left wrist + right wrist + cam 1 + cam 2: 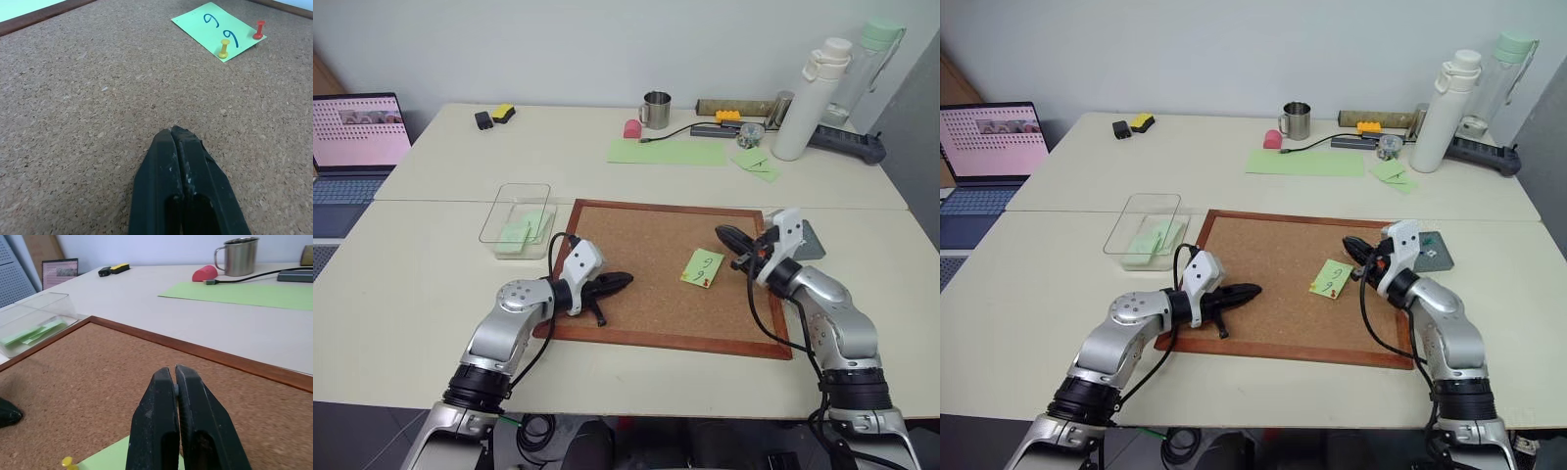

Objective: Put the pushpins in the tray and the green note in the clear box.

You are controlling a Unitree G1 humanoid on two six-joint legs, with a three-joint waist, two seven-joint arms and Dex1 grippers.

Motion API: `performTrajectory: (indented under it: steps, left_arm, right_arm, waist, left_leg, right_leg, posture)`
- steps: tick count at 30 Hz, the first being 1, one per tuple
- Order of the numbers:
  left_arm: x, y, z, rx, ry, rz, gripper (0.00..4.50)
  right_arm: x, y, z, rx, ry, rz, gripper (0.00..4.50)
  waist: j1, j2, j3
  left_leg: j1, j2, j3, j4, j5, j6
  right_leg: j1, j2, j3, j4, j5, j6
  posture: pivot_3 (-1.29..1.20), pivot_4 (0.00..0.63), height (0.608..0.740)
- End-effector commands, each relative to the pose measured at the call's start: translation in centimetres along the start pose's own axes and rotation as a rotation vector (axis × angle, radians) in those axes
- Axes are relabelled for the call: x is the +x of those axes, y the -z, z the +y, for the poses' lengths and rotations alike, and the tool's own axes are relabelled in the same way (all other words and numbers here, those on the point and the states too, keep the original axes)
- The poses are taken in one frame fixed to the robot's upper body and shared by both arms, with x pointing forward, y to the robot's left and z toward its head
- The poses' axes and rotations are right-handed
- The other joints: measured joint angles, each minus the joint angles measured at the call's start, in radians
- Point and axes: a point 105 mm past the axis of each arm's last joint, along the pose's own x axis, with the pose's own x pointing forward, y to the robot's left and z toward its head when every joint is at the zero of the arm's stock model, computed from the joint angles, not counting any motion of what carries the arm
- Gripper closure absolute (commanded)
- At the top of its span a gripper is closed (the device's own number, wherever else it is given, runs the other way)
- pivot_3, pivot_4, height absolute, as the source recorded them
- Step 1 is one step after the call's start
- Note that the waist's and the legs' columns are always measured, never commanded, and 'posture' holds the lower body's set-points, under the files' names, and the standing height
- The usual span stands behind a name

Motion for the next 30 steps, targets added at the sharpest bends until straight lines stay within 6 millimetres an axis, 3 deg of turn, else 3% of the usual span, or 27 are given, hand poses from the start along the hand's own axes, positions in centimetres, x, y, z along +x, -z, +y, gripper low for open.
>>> performTrajectory:
  steps: [1, 4, 7, 12, 14, 16, 25, 28, 30]
  left_arm:
    - [0.1, 1.7, -1.0, -0.045, 0.018, 0.055, 4.5]
    - [0.1, 1.7, -1.1, -0.047, 0.015, 0.055, 4.5]
    - [0.1, 1.7, -1.2, -0.049, 0.014, 0.053, 4.5]
    - [-0.1, 1.8, -1.4, -0.052, 0.006, 0.053, 4.5]
    - [-0.2, 1.8, -1.3, -0.053, 0.002, 0.053, 4.5]
    - [-0.3, 1.9, -1.3, -0.054, -0.004, 0.053, 4.5]
    - [-0.2, 2.0, -1.5, -0.061, -0.009, 0.05, 4.5]
    - [-0.2, 2.0, -1.5, -0.061, -0.007, 0.048, 4.5]
    - [-0.2, 2.0, -1.5, -0.061, -0.007, 0.048, 4.5]
  right_arm:
    - [-1.2, -2.5, -4.4, -0.085, 0.232, -0.034, 4.49]
    - [-2.7, -2.2, -8.0, -0.087, 0.404, 0.013, 4.49]
    - [-3.5, -1.8, -9.9, -0.075, 0.477, 0.049, 4.49]
    - [-4.1, -0.6, -11.5, -0.023, 0.516, 0.12, 4.49]
    - [-4.1, -0.4, -11.7, -0.002, 0.518, 0.126, 4.05]
    - [-4.0, -0.5, -11.7, 0.007, 0.514, 0.121, 3.88]
    - [-4.4, -1.2, -11.3, -0.014, 0.481, 0.1, 1.93]
    - [-3.9, -2.6, -9.2, -0.053, 0.351, 0.041, 1.53]
    - [-3.4, -3.1, -5.3, -0.065, 0.128, 0.02, 1.53]
  waist:
    - [0.001, 0.0, 0.0]
    - [0.002, 0.0, 0.0]
    - [0.002, 0.0, 0.0]
    - [0.0, 0.004, -0.002]
    - [0.0, 0.004, -0.003]
    - [0.0, 0.005, -0.003]
    - [0.0, 0.005, -0.003]
    - [0.001, 0.005, -0.003]
    - [0.001, 0.005, -0.003]
  left_leg:
    - [0.0, 0.0, 0.0, 0.0, 0.0, 0.0]
    - [0.0, 0.0, 0.0, 0.0, 0.0, 0.0]
    - [0.0, 0.0, 0.001, 0.0, 0.0, 0.0]
    - [0.0, 0.0, 0.003, 0.0, 0.0, 0.0]
    - [0.0, 0.0, 0.003, 0.0, 0.0, 0.0]
    - [0.0, 0.0, 0.003, 0.0, 0.0, 0.0]
    - [0.0, 0.0, 0.003, 0.0, 0.0, 0.0]
    - [0.0, 0.0, 0.003, 0.0, 0.0, 0.0]
    - [0.0, 0.0, 0.003, 0.0, 0.0, 0.0]
  right_leg:
    - [0.0, 0.0, 0.0, 0.0, 0.0, 0.0]
    - [0.0, 0.0, 0.0, 0.0, 0.0, 0.0]
    - [0.0, 0.0, 0.0, 0.0, 0.0, 0.0]
    - [0.0, 0.0, 0.002, 0.0, 0.0, 0.0]
    - [0.0, 0.0, 0.002, 0.0, 0.0, 0.0]
    - [0.0, 0.0, 0.002, 0.0, 0.0, 0.0]
    - [0.0, 0.0, 0.002, 0.0, 0.0, 0.0]
    - [0.0, 0.0, 0.002, -0.001, 0.0, 0.0]
    - [0.0, 0.0, 0.002, -0.001, 0.0, 0.0]
  posture:
    - [0.0, 0.15, 0.74]
    - [0.0, 0.15, 0.74]
    - [0.0, 0.15, 0.74]
    - [0.0, 0.15, 0.74]
    - [0.0, 0.15, 0.74]
    - [0.0, 0.15, 0.74]
    - [0.0, 0.15, 0.74]
    - [0.0, 0.15, 0.74]
    - [0.0, 0.15, 0.74]
